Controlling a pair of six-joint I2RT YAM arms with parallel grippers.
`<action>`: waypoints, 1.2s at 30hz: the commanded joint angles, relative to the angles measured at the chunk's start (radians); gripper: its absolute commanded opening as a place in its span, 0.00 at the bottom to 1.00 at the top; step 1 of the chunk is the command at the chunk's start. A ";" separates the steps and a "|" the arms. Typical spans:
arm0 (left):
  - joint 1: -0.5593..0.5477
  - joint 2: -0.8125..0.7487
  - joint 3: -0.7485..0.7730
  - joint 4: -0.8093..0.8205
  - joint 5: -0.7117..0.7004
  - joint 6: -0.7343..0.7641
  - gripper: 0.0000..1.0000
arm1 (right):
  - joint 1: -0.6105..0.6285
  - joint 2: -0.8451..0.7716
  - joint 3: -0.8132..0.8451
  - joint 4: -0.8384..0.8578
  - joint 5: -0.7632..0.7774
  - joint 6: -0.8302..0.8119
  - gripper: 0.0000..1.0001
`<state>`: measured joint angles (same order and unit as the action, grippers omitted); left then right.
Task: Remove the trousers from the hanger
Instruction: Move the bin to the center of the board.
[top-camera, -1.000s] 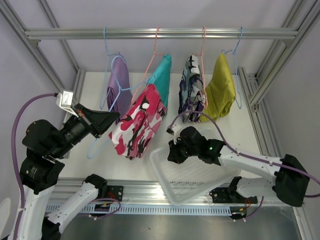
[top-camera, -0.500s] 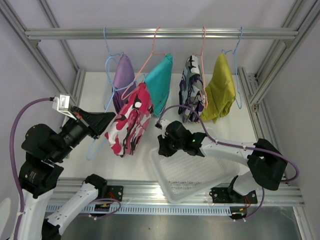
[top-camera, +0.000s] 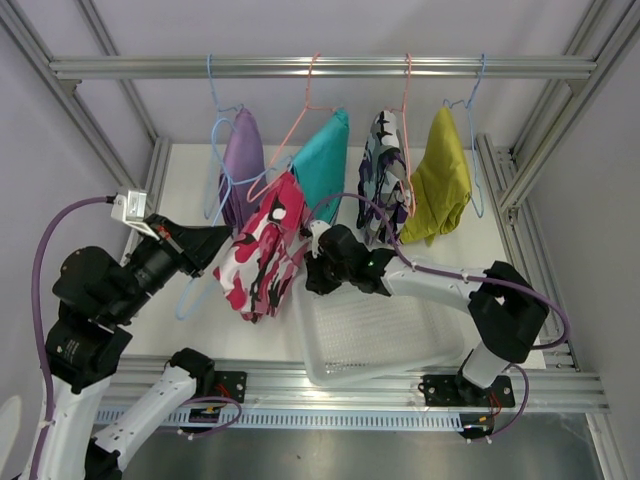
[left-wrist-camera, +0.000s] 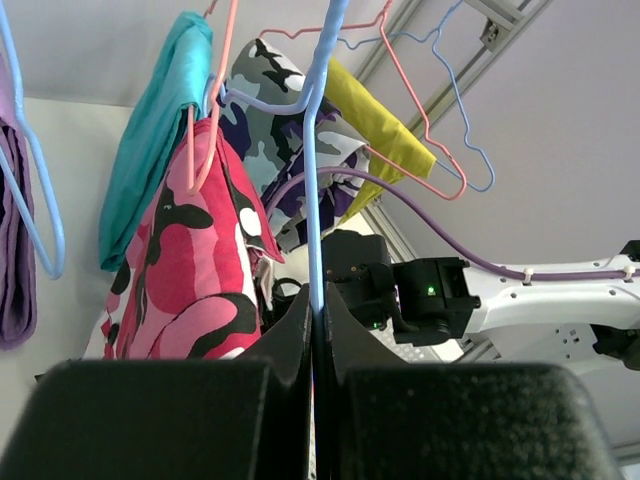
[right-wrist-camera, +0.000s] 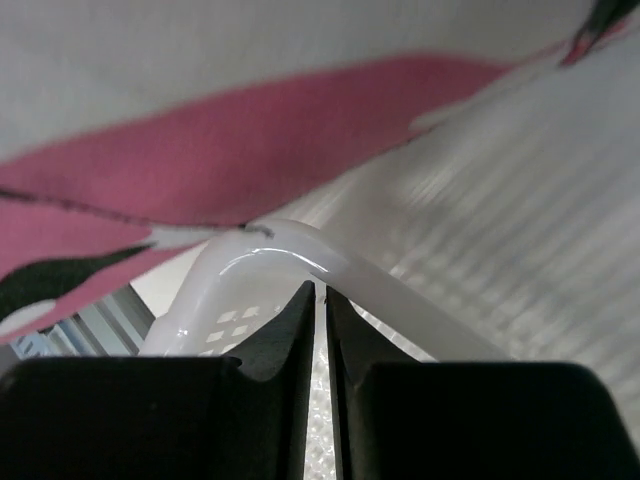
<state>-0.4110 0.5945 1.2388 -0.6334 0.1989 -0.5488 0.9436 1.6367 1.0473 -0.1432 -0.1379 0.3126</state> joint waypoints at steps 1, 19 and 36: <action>0.001 -0.035 0.027 0.227 -0.052 0.024 0.00 | -0.015 0.034 0.077 0.021 0.027 -0.020 0.13; 0.000 -0.032 0.002 0.172 -0.277 -0.071 0.00 | 0.086 -0.213 0.095 -0.119 0.080 0.005 0.40; 0.000 0.226 0.227 0.141 -0.265 -0.103 0.00 | 0.182 -0.310 0.115 -0.164 0.185 -0.006 0.54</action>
<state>-0.4122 0.7830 1.3525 -0.6521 -0.0315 -0.6300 1.1229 1.3739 1.1355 -0.3134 0.0196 0.3164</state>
